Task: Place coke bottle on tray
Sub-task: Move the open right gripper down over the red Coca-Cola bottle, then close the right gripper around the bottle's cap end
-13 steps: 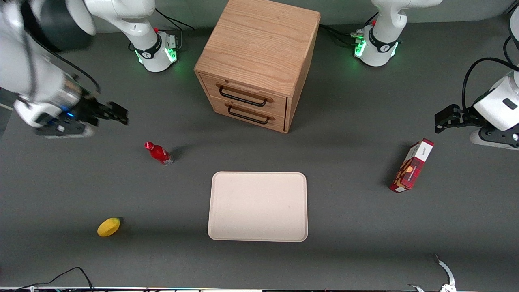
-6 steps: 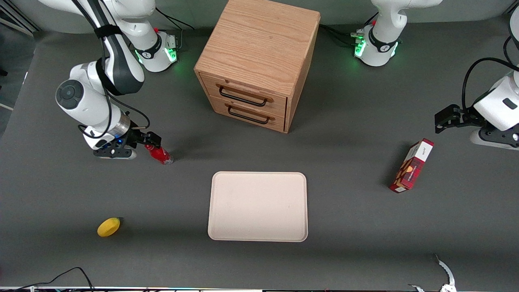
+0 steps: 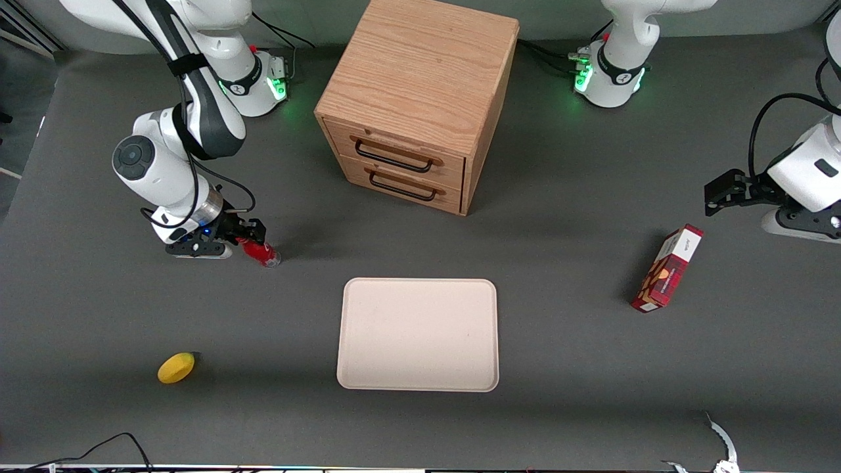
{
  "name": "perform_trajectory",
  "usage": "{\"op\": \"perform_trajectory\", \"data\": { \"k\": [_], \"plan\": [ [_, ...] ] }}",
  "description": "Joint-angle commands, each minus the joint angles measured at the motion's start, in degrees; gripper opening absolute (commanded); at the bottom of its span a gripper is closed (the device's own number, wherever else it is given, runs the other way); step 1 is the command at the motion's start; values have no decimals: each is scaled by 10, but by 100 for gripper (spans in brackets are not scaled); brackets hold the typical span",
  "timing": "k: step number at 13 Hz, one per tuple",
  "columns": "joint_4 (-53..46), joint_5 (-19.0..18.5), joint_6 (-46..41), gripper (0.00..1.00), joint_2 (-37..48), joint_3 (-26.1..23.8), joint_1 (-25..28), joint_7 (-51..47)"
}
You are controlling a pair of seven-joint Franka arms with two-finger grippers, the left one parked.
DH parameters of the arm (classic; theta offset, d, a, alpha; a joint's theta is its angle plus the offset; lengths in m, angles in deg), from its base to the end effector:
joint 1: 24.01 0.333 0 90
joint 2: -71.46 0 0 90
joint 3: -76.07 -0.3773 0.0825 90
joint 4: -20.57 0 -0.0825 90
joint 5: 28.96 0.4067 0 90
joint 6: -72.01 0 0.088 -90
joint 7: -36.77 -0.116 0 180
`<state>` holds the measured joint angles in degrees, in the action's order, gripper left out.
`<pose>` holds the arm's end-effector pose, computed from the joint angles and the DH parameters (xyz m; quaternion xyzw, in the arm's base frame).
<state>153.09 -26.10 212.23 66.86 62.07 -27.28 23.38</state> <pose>0.5344 0.1008 0.3508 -0.9984 0.0426 -0.0220 0.0315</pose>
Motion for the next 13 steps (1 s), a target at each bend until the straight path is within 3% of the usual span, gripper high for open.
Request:
{"op": "perform_trajectory", "data": {
  "k": [1,7,10,13],
  "plan": [
    [5,-12,5,0,7,0,5,-15],
    [-25,-12,-54,0,35,-16,5,-16],
    [-162,-12,-228,0,50,-21,5,-15],
    [-364,-12,-408,0,4,-25,7,-16]
  ]
}}
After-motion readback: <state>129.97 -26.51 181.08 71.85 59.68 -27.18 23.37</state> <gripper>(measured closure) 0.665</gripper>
